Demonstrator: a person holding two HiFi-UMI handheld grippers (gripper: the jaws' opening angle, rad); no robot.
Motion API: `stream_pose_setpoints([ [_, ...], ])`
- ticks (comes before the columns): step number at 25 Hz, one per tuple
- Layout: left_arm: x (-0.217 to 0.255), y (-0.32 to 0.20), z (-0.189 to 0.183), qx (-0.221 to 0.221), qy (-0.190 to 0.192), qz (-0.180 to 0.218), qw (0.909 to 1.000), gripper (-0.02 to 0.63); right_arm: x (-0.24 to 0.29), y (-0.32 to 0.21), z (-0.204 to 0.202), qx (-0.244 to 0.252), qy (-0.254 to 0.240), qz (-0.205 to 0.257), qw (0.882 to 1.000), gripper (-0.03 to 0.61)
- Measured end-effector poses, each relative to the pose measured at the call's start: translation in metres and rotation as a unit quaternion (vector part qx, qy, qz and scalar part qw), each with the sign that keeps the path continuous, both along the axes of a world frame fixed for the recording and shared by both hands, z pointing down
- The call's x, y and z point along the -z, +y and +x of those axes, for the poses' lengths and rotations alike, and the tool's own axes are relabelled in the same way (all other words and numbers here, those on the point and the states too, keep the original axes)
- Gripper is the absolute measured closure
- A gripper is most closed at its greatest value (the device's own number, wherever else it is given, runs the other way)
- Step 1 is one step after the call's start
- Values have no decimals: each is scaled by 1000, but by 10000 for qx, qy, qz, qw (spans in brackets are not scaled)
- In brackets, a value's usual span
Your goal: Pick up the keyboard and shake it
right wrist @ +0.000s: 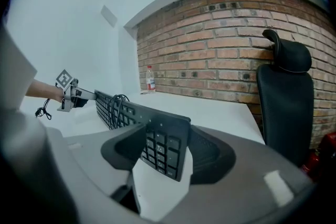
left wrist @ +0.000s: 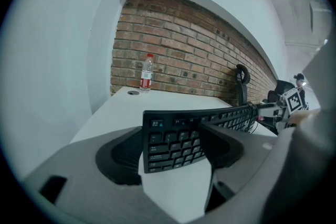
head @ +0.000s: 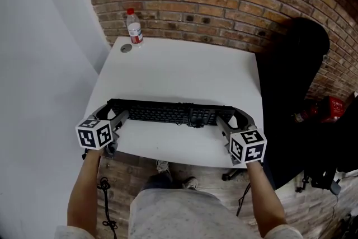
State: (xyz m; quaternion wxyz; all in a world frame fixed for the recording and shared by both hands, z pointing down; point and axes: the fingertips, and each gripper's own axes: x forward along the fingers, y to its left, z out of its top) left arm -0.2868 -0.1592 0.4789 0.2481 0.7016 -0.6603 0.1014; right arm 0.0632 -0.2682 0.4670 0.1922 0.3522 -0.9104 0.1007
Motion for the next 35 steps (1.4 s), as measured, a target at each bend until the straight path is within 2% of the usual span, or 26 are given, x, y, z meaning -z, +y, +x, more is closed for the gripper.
stream_pose_setpoints([
  [6, 0, 8, 1, 29, -45, 74, 10000, 284, 0, 7, 1, 67, -37, 205, 9998, 316],
  [16, -7, 27, 6, -80, -210, -228, 9995, 287, -3, 25, 5, 167, 242, 241, 9993, 321],
  [35, -22, 66, 7, -766, -319, -672, 9943, 296, -20, 88, 14, -521, 1010, 133, 9934, 310],
])
